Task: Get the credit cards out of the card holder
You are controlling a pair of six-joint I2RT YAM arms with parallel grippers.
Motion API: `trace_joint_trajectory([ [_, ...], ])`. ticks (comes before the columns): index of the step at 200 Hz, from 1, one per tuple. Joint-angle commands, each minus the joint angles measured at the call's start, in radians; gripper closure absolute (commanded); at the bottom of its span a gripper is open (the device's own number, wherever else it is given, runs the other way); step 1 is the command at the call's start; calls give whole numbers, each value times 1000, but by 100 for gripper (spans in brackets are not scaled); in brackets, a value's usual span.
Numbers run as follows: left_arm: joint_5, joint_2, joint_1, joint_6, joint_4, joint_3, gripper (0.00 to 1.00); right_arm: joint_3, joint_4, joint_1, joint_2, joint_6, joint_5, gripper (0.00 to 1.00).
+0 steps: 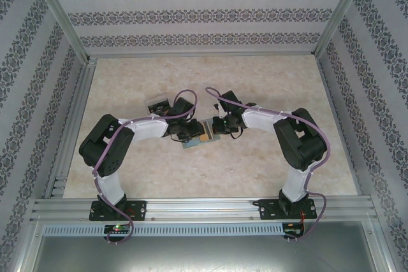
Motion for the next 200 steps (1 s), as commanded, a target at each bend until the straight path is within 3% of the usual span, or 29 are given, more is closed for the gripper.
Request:
trace_joint_trajectory([
  [1,26,-2,14,-13,48,-11,73,9,-25,22,34,14,-9,94],
  [113,-62,-83,30,36,-85,-3,76,68,-87,38,-49,-22,46,91],
  [200,-43,-96,43,28,-61,-45,76,104,-103,75,21,-21,66,95],
])
